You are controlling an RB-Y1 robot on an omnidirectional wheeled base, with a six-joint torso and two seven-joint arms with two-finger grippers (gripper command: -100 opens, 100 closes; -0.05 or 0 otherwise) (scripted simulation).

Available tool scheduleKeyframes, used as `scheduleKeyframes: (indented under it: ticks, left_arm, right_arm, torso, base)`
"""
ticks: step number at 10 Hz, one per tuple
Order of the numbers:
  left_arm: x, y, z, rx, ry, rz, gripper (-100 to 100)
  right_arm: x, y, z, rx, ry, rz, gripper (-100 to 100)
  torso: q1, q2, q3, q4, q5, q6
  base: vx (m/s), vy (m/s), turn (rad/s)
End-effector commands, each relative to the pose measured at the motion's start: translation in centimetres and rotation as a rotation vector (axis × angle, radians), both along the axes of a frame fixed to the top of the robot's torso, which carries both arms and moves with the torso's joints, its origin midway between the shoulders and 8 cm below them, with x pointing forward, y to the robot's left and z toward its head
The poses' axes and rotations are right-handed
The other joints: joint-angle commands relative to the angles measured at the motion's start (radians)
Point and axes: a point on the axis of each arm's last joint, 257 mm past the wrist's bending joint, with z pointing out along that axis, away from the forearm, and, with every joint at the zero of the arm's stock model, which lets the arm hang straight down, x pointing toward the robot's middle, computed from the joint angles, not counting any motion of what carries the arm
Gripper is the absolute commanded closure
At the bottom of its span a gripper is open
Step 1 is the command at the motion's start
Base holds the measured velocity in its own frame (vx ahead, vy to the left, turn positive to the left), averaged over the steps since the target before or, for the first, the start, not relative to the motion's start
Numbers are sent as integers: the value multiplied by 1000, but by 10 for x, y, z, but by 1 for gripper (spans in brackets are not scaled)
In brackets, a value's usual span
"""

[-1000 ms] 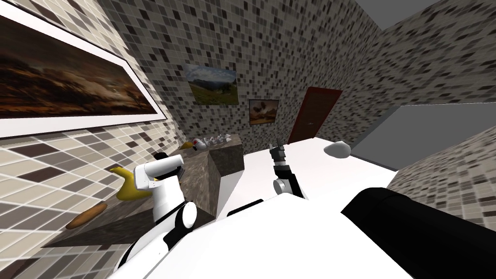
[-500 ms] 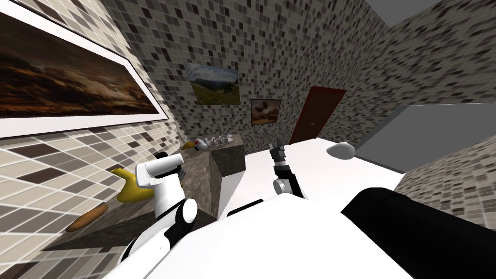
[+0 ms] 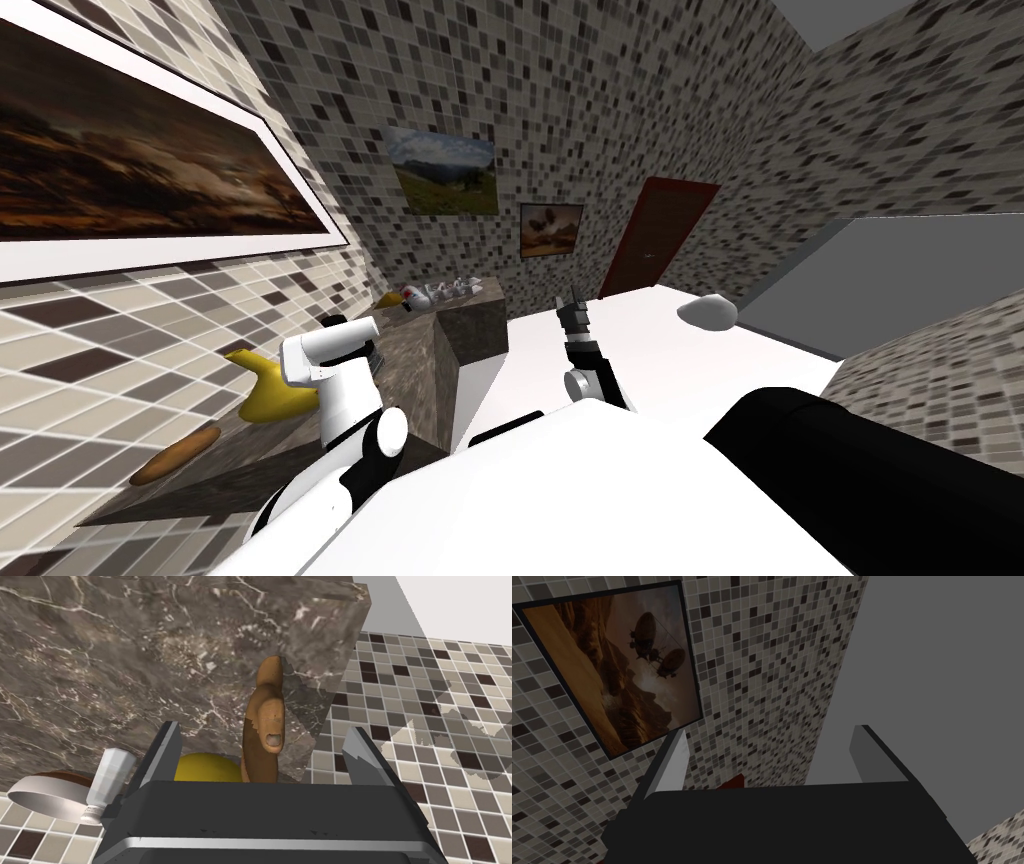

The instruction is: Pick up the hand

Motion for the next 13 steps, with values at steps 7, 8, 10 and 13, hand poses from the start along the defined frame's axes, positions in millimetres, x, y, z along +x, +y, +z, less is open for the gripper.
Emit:
scheduleKeyframes:
  ticks: [7, 8, 10, 13]
  left_arm:
    - [5, -1, -19, 2, 0, -7, 100]
    - [5, -1, -20, 2, 0, -7, 100]
    - [5, -1, -19, 2, 0, -8, 100]
    - [2, 0, -7, 1, 0, -3, 100]
  right_arm:
    - [0, 0, 0, 0, 0, 0, 0]
    - [0, 0, 0, 0, 0, 0, 0]
    - [0, 0, 0, 0, 0, 0, 0]
    - [0, 0, 0, 0, 0, 0, 0]
  torso:
    - [0, 1, 0, 0, 0, 0]
    - [0, 0, 0, 0, 0, 0]
    - [0, 0, 0, 0, 0, 0]
    - [-1, 0, 0, 0, -1, 0]
  base:
    - [1, 8, 11]
    - [0, 0, 0]
    - [0, 0, 0]
    - [0, -9, -18]
